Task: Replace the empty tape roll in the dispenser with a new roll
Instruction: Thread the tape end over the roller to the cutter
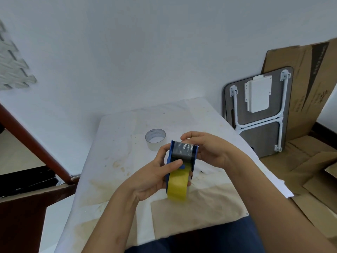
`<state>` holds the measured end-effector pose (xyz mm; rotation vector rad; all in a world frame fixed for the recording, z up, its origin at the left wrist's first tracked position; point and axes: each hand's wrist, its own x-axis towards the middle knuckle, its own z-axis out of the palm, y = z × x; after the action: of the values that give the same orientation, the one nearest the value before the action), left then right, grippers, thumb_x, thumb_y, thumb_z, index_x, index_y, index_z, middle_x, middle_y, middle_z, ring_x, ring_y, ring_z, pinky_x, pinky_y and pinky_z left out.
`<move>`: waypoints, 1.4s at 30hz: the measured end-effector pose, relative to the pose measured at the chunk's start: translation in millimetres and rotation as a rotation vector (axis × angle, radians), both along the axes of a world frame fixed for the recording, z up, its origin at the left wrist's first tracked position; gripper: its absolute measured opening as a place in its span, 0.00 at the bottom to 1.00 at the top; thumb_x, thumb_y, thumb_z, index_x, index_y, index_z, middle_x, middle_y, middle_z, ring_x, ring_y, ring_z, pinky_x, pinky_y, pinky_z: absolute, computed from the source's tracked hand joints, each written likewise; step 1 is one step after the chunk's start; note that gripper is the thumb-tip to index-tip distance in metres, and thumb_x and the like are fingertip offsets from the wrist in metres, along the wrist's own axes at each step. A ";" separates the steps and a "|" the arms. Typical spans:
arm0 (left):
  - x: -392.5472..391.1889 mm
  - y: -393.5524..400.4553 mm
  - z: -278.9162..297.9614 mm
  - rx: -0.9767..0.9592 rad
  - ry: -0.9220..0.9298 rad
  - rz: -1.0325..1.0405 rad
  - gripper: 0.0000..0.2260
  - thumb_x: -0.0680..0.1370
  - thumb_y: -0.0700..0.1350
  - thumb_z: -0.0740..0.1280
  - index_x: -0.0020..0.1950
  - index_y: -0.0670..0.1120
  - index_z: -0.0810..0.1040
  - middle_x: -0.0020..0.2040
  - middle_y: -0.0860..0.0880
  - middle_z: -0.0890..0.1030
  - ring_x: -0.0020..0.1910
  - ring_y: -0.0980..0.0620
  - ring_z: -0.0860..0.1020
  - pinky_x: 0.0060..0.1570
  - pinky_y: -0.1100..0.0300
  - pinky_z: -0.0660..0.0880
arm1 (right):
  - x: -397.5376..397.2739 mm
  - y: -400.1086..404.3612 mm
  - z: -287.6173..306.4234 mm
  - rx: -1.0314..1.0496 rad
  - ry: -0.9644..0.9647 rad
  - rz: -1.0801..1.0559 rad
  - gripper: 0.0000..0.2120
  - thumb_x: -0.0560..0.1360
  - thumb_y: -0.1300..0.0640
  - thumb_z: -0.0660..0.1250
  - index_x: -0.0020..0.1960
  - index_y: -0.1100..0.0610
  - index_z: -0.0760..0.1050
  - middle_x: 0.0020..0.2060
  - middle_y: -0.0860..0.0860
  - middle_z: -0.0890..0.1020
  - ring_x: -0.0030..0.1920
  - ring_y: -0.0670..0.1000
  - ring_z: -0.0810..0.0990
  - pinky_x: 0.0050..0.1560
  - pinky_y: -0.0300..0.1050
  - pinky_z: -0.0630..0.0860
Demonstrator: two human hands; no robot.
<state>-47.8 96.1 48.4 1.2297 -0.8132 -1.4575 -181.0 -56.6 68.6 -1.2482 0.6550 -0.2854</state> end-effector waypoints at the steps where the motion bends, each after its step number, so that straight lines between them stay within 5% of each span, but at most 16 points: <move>1: 0.7 0.9 -0.1 -0.002 0.006 -0.004 0.28 0.75 0.46 0.71 0.73 0.59 0.66 0.57 0.41 0.86 0.55 0.36 0.83 0.56 0.39 0.81 | -0.1 1.2 -2.2 0.027 -0.023 -0.001 0.05 0.76 0.64 0.66 0.47 0.56 0.79 0.43 0.55 0.80 0.45 0.53 0.77 0.43 0.42 0.77; 4: 2.0 4.7 1.3 -0.009 0.043 -0.025 0.30 0.74 0.47 0.73 0.74 0.59 0.66 0.61 0.33 0.82 0.55 0.34 0.82 0.55 0.39 0.81 | 0.5 4.0 -11.7 0.096 -0.096 0.019 0.05 0.77 0.60 0.65 0.48 0.58 0.80 0.46 0.56 0.81 0.47 0.54 0.78 0.48 0.45 0.77; 7: 6.0 5.0 4.1 -0.059 0.096 -0.019 0.32 0.73 0.50 0.75 0.75 0.57 0.67 0.64 0.32 0.80 0.59 0.30 0.79 0.55 0.39 0.81 | 3.3 5.9 -29.6 0.058 -0.057 0.023 0.16 0.77 0.55 0.64 0.58 0.64 0.80 0.49 0.58 0.83 0.50 0.57 0.79 0.55 0.54 0.75; 12: 14.9 0.6 16.5 -0.121 0.123 -0.041 0.36 0.71 0.55 0.77 0.76 0.52 0.67 0.65 0.32 0.79 0.63 0.28 0.75 0.55 0.41 0.82 | 3.0 7.3 -37.9 -0.021 -0.056 0.076 0.25 0.79 0.47 0.62 0.66 0.66 0.73 0.33 0.46 0.83 0.36 0.50 0.79 0.51 0.55 0.71; 17: 10.8 0.7 18.2 -0.082 0.238 0.081 0.26 0.75 0.54 0.71 0.71 0.46 0.75 0.59 0.29 0.82 0.50 0.36 0.85 0.51 0.45 0.84 | -2.6 14.4 -20.2 0.026 -0.136 0.123 0.31 0.78 0.34 0.54 0.68 0.55 0.75 0.47 0.48 0.86 0.49 0.51 0.83 0.58 0.51 0.76; 20: 6.1 -0.9 17.9 -0.036 0.357 0.238 0.18 0.75 0.53 0.67 0.60 0.43 0.82 0.52 0.32 0.86 0.41 0.40 0.87 0.44 0.49 0.86 | -7.7 21.4 -21.2 -0.053 -0.159 0.236 0.22 0.82 0.44 0.56 0.71 0.54 0.71 0.45 0.47 0.84 0.48 0.50 0.81 0.57 0.52 0.76; 25: 7.0 -6.1 11.6 0.083 0.332 0.327 0.27 0.76 0.58 0.66 0.69 0.41 0.77 0.56 0.34 0.85 0.43 0.42 0.87 0.47 0.47 0.84 | -6.9 21.4 -27.7 -0.080 -0.085 0.243 0.29 0.75 0.61 0.71 0.71 0.43 0.69 0.63 0.54 0.80 0.62 0.60 0.80 0.60 0.62 0.78; 28: 7.1 -10.1 11.4 0.151 0.102 0.341 0.22 0.80 0.60 0.62 0.60 0.42 0.81 0.50 0.36 0.87 0.38 0.44 0.87 0.44 0.50 0.85 | -3.4 22.7 -34.3 -0.151 -0.039 0.187 0.31 0.74 0.67 0.71 0.70 0.43 0.68 0.62 0.55 0.81 0.61 0.60 0.80 0.57 0.60 0.80; 31: 9.2 -11.4 12.3 0.165 -0.199 0.345 0.21 0.81 0.63 0.58 0.62 0.51 0.80 0.53 0.43 0.88 0.48 0.46 0.87 0.46 0.52 0.85 | -1.8 22.1 -39.7 -0.182 0.028 0.118 0.32 0.73 0.73 0.68 0.68 0.45 0.69 0.59 0.54 0.81 0.57 0.59 0.81 0.54 0.57 0.81; 34: 9.3 -5.5 14.8 0.189 -0.353 0.294 0.17 0.80 0.63 0.59 0.59 0.55 0.78 0.52 0.46 0.87 0.48 0.48 0.87 0.42 0.58 0.84 | -1.5 20.0 -40.8 -0.227 0.114 0.008 0.31 0.72 0.74 0.67 0.67 0.47 0.70 0.56 0.54 0.81 0.54 0.58 0.81 0.48 0.54 0.81; 38: 4.4 -4.7 8.5 0.276 -0.355 0.189 0.25 0.76 0.53 0.74 0.70 0.51 0.71 0.56 0.46 0.85 0.52 0.46 0.86 0.49 0.54 0.85 | 1.8 18.8 -41.4 -0.274 0.179 -0.106 0.32 0.72 0.74 0.66 0.70 0.49 0.68 0.52 0.50 0.80 0.47 0.51 0.79 0.38 0.44 0.78; 42: 6.2 -7.5 5.3 0.255 -0.317 0.233 0.23 0.76 0.46 0.75 0.69 0.48 0.72 0.53 0.43 0.87 0.51 0.45 0.86 0.48 0.54 0.85 | 4.5 18.4 -39.7 -0.392 0.252 -0.120 0.34 0.73 0.68 0.68 0.73 0.46 0.62 0.57 0.52 0.78 0.49 0.54 0.78 0.45 0.48 0.80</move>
<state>-41.6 88.6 53.7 1.7202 -0.6757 -1.2190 -176.6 -38.2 29.0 -1.6393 0.9225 -0.3710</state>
